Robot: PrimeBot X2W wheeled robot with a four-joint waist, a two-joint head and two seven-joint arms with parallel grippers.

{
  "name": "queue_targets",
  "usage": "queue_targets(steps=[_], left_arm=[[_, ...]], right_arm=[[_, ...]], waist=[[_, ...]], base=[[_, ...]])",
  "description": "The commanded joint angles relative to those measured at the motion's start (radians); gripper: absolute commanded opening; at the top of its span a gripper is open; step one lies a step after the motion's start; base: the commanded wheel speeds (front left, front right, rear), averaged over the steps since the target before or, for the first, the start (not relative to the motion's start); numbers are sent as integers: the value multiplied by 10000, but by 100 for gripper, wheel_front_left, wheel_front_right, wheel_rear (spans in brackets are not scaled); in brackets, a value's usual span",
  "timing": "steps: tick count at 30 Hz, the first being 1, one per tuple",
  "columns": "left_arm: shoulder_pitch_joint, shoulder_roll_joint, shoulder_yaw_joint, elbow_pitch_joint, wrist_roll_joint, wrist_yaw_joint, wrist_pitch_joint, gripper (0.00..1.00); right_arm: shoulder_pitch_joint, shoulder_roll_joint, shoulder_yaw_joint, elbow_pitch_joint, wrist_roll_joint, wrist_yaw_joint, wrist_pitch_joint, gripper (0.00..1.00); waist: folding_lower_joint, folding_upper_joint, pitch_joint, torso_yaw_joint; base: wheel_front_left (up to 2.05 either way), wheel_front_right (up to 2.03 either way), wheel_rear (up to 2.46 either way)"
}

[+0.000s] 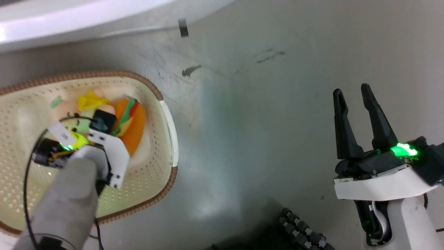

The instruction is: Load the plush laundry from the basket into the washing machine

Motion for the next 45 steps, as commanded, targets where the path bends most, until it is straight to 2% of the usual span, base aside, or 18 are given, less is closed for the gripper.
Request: queue_targets(steps=[1, 11, 18, 21, 26, 30, 36, 41, 45], left_arm=[[71, -126, -105, 245, -105, 35, -218, 0], [1904, -1032, 37, 291, -775, -245, -1926, 0], [2953, -1244, -22, -337, -1023, -380, -2684, 0], [3512, -1325, 175, -1211, -1239, -399, -2738, 0], [4822, -1234, 868, -3773, -1319, -136, -2745, 0], [5817, -1272, 1604, -5810, -1306, 160, -2747, 0], [6819, -1660, 3064, -8844, -1117, 503, -2748, 0], [6784, -1779, 3843, -10717, -533, 442, -2748, 0], [5927, -1695, 4271, -11447, -384, 238, -2748, 0]], right_arm=[[-56, -16, -41, 54, -230, -9, -116, 100], [888, -16, -474, 517, -1119, -9, -116, 100], [1584, -16, -724, 714, -1535, -9, -116, 100], [1873, -16, -818, 781, -1622, -9, -116, 100], [2222, -16, -834, 859, -1710, -9, -116, 100], [2371, -16, -789, 911, -1795, -9, -116, 100], [2449, -16, -783, 905, -1786, -9, -116, 100], [2184, -16, -556, 741, -1744, -9, -116, 100], [1722, -16, -417, 573, -1726, -9, -116, 100]], waist=[[0, -1, -813, 433], [0, -1, -4115, 1623], [0, -1, -5824, 2468], [0, -1, -6433, 2769], [0, -1, -7180, 3171], [0, -1, -7498, 3363], [0, -1, -7509, 3457], [0, -1, -6828, 3259], [0, -1, -5817, 2986]], base=[[0, 0, 0], [0, 0, 0], [0, 0, 0], [0, 0, 0], [0, 0, 0], [0, 0, 0], [0, 0, 0], [0, 0, 0], [0, 0, 0]])
